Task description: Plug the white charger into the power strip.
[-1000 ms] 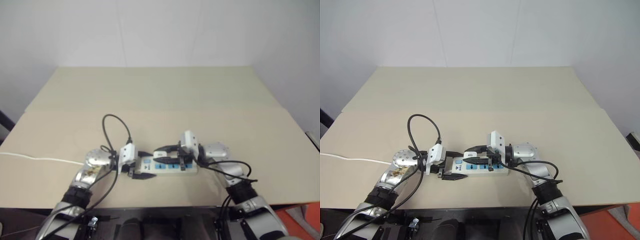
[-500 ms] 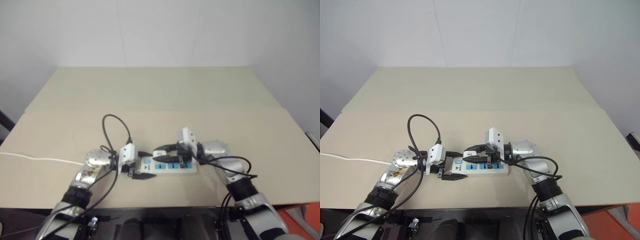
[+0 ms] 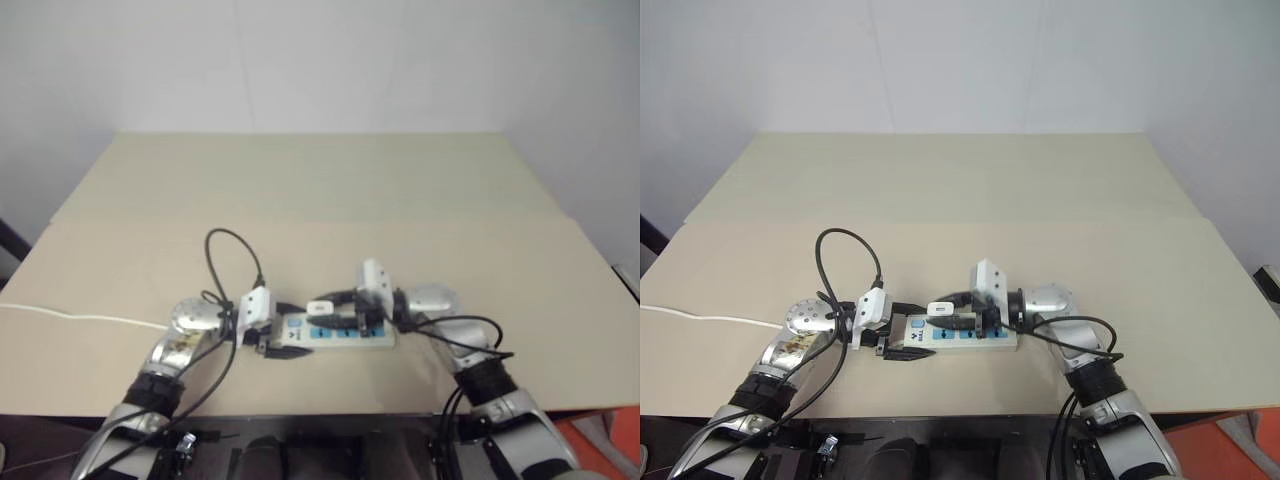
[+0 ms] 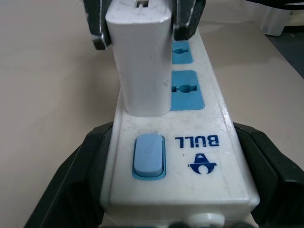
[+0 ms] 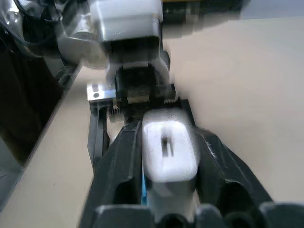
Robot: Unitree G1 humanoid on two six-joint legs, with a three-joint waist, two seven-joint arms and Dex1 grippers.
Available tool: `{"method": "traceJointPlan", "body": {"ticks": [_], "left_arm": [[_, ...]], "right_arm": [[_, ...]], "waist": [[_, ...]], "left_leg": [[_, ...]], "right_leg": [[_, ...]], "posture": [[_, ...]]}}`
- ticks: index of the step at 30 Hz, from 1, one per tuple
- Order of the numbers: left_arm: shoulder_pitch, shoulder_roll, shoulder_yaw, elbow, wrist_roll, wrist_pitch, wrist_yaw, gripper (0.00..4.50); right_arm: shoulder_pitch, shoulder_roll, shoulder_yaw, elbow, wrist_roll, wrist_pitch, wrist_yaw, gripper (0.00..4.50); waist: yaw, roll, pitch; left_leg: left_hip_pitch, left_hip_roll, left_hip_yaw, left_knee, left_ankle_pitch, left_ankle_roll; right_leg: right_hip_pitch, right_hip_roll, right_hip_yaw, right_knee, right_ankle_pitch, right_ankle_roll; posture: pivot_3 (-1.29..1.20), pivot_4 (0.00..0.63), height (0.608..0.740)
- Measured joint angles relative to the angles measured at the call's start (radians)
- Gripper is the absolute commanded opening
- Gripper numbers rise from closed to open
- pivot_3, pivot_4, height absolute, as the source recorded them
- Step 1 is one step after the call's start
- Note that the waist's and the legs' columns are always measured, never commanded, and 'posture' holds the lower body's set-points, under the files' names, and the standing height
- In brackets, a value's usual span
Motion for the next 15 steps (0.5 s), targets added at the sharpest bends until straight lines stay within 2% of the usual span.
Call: {"method": "traceJointPlan", "body": {"ticks": [5, 8, 10, 12, 15], "left_arm": [[-0.002, 0.000, 0.000, -0.001, 0.001, 0.002, -0.001, 3.31], [-0.002, 0.000, 0.000, -0.002, 0.001, 0.004, -0.001, 3.31], [-0.002, 0.000, 0.000, -0.004, 0.000, 0.010, -0.002, 4.03], [-0.002, 0.003, -0.001, -0.008, 0.005, 0.035, -0.006, 4.48], [-0.002, 0.014, -0.001, -0.024, -0.003, 0.070, -0.025, 4.48]], "right_arm": [[-0.001, -0.001, 0.000, -0.009, -0.002, 0.005, 0.001, 4.46], [0.001, -0.001, 0.000, -0.016, -0.008, 0.005, -0.002, 4.46], [0.001, -0.001, 0.000, -0.017, -0.009, 0.005, -0.002, 4.50], [0.001, -0.001, -0.002, -0.018, -0.010, 0.004, -0.005, 4.50], [0.005, -0.008, -0.003, -0.034, -0.010, 0.001, -0.007, 4.50]], "waist": [[0.000, -0.001, 0.000], [0.000, -0.001, 0.000], [0.000, -0.001, 0.000], [0.000, -0.001, 0.000], [0.000, -0.001, 0.000]], "left_leg": [[0.000, 0.000, 0.000, 0.000, 0.000, 0.000], [0.000, 0.000, 0.000, 0.000, 0.000, 0.000], [0.000, 0.000, 0.000, 0.000, 0.000, 0.000], [-0.001, 0.000, 0.000, 0.000, 0.000, 0.000], [-0.003, 0.000, 0.000, -0.001, 0.000, 0.000]], "right_leg": [[0.000, 0.000, 0.000, 0.000, 0.000, -0.001], [0.000, 0.000, 0.000, 0.000, 0.000, 0.000], [0.000, 0.000, 0.000, 0.000, 0.000, 0.000], [0.000, 0.000, 0.000, 0.000, -0.001, 0.001], [-0.002, 0.000, -0.001, 0.000, -0.001, 0.000]], "posture": [[0.00, 0.150, 0.740], [0.00, 0.150, 0.740], [0.00, 0.150, 0.740], [0.00, 0.150, 0.740], [0.00, 0.150, 0.740]]}}
